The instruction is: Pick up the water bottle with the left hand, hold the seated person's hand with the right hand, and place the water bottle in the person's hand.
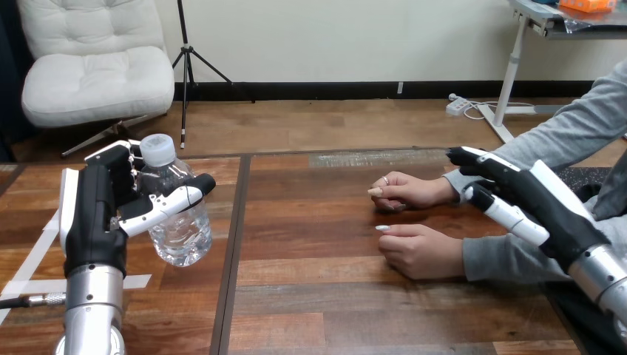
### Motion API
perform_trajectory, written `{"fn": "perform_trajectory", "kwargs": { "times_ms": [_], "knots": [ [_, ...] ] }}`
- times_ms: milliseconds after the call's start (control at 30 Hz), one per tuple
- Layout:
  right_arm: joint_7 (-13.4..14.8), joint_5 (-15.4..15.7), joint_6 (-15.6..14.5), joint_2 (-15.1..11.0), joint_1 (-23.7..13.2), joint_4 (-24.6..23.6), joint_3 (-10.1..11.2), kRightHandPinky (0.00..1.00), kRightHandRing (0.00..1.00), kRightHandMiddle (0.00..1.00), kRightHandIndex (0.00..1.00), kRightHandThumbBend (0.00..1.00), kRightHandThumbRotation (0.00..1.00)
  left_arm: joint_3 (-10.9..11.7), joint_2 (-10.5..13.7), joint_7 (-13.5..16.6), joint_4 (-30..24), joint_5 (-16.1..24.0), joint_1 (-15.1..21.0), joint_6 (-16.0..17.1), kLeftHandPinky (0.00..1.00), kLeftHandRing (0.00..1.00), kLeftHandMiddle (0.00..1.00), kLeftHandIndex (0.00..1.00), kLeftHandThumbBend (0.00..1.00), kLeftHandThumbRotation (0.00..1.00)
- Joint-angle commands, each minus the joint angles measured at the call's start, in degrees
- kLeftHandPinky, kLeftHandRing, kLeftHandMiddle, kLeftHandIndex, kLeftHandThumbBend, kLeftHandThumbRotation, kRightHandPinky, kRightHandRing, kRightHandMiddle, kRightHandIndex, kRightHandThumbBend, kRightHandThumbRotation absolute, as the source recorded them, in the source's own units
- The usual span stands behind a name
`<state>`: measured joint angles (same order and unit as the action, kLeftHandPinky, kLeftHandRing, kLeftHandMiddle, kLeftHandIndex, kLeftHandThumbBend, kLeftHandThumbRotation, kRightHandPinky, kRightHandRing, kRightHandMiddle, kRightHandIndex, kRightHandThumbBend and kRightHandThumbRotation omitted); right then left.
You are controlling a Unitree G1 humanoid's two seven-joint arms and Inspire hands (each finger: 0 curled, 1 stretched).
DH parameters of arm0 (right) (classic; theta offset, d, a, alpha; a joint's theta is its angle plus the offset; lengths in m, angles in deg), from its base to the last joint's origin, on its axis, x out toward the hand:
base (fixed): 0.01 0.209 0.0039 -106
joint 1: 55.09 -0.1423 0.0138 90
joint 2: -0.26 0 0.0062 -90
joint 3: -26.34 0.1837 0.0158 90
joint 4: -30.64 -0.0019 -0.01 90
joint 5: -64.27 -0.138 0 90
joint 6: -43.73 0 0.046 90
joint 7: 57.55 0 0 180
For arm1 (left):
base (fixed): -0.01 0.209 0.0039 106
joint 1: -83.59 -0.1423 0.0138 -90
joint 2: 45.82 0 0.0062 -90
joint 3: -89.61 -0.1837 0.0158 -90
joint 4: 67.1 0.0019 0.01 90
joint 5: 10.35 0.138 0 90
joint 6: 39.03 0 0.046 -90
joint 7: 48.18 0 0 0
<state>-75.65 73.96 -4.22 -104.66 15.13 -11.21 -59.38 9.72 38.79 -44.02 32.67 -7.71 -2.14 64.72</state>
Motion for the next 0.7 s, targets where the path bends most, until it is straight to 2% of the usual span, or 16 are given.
{"fn": "perform_trajectory", "kwargs": {
  "times_ms": [0,167,400,500,667],
  "knots": [
    [2.71,2.11,2.91,-2.44,-6.64,2.90,-0.97,0.80,0.86,0.88,0.87,0.89,1.00,0.01,0.73,-0.02,-1.57,0.08,3.88,2.68,0.28,0.34,0.39,0.38,0.77,0.00],
    [3.67,4.05,3.62,-3.29,-7.88,5.07,-1.79,0.78,0.85,0.87,0.86,0.88,1.00,0.04,0.67,-0.33,-1.99,-0.26,3.63,2.57,0.28,0.34,0.39,0.38,0.76,0.00],
    [4.23,7.04,2.38,-4.88,-9.57,7.23,-3.95,0.77,0.84,0.87,0.87,0.87,0.99,0.16,0.48,-0.55,-2.56,-0.70,3.42,2.10,0.28,0.34,0.39,0.38,0.76,0.00],
    [4.56,8.57,1.90,-5.62,-10.12,7.67,-4.90,0.76,0.84,0.87,0.87,0.86,0.96,0.23,0.46,-0.62,-2.97,-0.68,3.21,1.94,0.28,0.34,0.39,0.38,0.75,0.00],
    [4.83,10.26,1.66,-6.48,-10.98,8.18,-6.19,0.74,0.84,0.87,0.87,0.84,0.85,0.35,0.52,-0.86,-3.07,-0.83,3.14,2.24,0.28,0.34,0.39,0.38,0.75,0.00]
  ]
}}
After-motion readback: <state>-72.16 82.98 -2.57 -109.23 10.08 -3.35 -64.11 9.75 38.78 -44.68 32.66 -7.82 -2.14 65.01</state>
